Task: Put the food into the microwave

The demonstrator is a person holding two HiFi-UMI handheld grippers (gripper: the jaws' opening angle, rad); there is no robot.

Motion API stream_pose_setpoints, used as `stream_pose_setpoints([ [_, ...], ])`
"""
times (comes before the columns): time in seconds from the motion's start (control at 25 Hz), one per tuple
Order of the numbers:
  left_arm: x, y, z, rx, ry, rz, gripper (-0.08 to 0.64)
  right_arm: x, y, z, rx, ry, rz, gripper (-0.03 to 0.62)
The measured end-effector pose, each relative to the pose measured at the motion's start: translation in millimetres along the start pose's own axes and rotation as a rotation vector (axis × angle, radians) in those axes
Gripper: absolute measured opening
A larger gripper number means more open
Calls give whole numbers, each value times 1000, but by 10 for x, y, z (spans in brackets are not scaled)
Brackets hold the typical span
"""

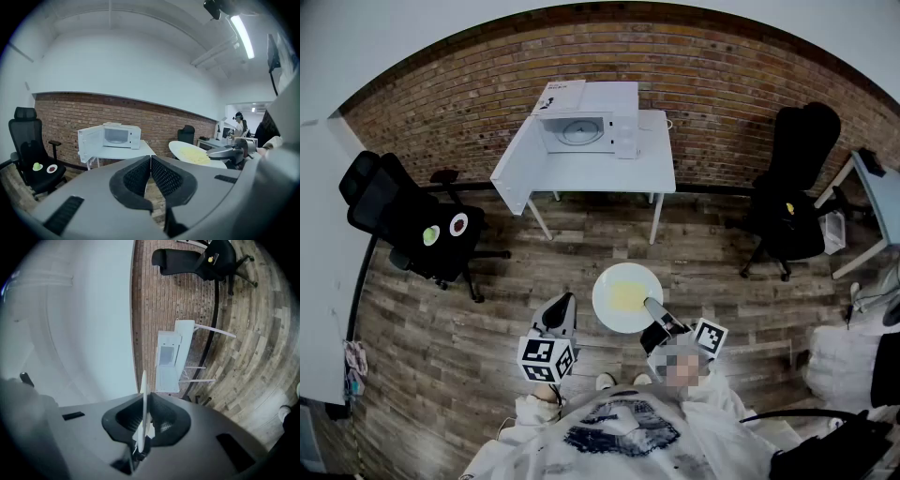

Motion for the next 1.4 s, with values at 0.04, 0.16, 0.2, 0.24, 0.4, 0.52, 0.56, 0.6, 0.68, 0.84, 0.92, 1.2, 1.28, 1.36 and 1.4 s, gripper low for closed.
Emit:
stream_pose_setpoints([
  [0.04, 10, -10, 9, -2, 6, 0, 14, 2, 15, -2, 2, 2, -2, 32],
  [0.16, 42, -46, 68, -6, 16, -6, 14, -28, 61, 1, 14, 7, -7, 32],
  [0.2, 52, -59, 96, -7, 18, -11, 15, -53, 77, 12, 18, 5, -8, 32],
  [0.24, 66, -67, 122, -8, 19, -16, 14, -76, 98, 26, 19, 2, -9, 32],
  [0.4, 158, -74, 212, -9, 22, -24, 14, -128, 200, 57, 16, 0, -17, 34],
  [0.52, 239, -102, 319, -17, 21, -29, 15, -203, 285, 114, 19, -5, -24, 34],
  [0.56, 266, -109, 358, -20, 22, -30, 15, -229, 316, 133, 21, -8, -28, 34],
  [0.6, 292, -116, 397, -22, 23, -30, 15, -252, 349, 150, 22, -11, -31, 34],
  [0.68, 345, -135, 465, -21, 27, -33, 15, -284, 416, 184, 26, -10, -35, 34],
  [0.84, 458, -167, 551, -15, 31, -44, 15, -304, 527, 256, 41, -6, -40, 34],
  [0.92, 491, -144, 546, -12, 31, -43, 15, -278, 548, 269, 48, -3, -44, 34],
  [1.2, 676, -65, 425, 1, 38, -37, 15, -103, 657, 305, 47, 13, -56, 34],
  [1.28, 755, -54, 340, 0, 36, -36, 15, -15, 691, 316, 47, 10, -53, 34],
  [1.36, 856, -46, 229, -2, 31, -35, 15, 95, 739, 328, 43, 1, -44, 34],
  [1.4, 915, -39, 167, -1, 29, -35, 15, 160, 770, 332, 39, -2, -40, 34],
])
Point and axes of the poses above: the fingertips, and each gripper's own axes: x forward along the fingers, z to its right, y out of its top, the point moved 9 cm from there along -x, backward along the fingers, and after that the axes turned 5 degrees about -y, right-handed, at the moved point
